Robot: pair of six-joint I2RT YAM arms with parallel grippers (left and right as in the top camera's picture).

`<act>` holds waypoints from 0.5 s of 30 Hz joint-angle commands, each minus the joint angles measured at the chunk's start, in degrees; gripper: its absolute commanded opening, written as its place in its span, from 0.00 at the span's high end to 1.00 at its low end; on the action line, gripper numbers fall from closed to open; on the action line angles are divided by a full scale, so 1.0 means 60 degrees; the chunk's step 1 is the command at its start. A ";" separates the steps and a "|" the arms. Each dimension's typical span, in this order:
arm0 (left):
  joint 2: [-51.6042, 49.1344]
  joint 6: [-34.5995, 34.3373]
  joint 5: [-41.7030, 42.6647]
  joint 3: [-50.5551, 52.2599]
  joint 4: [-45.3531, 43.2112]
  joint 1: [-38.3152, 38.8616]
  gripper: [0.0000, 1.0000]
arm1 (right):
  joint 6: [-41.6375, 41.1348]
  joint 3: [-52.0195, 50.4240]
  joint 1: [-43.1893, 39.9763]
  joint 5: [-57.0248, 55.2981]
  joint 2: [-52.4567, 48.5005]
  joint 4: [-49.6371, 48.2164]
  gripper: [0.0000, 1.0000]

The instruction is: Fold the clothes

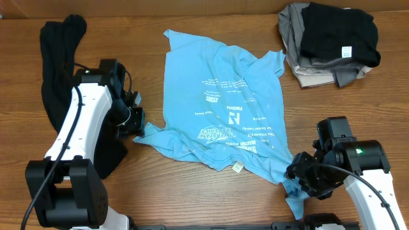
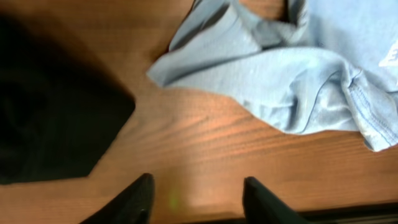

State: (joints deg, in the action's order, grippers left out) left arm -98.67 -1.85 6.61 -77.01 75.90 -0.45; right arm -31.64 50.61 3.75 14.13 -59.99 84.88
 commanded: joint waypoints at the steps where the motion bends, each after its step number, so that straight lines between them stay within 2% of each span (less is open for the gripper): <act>1: 0.0069 0.0102 -0.0029 -0.0106 -0.0663 0.0018 0.32 | -0.0007 0.0007 -0.0040 -0.0007 0.0124 -0.0237 0.34; 3: 0.0069 0.0215 0.0324 -0.0273 -0.1209 0.0029 0.23 | 0.0204 0.0168 -0.0040 0.0106 0.0124 -0.0452 0.30; 6: 0.0069 0.0965 0.1304 -0.0637 -0.1989 0.0047 0.12 | 0.0652 0.0648 -0.0036 0.0310 0.0124 -0.0841 0.25; 9: 0.0069 0.1096 0.1606 -0.1067 -0.2696 0.0047 0.02 | 0.0849 0.0827 0.0011 0.0313 0.0120 -0.1537 0.20; 15: 0.0066 0.1107 0.2033 -0.1417 -0.4721 0.0091 0.00 | 0.0849 0.0809 0.0670 0.0310 -0.0590 -0.3093 0.20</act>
State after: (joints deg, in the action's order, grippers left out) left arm -98.67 3.29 15.42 -83.94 51.00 -0.36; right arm -27.42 53.98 5.74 15.46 -61.12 68.66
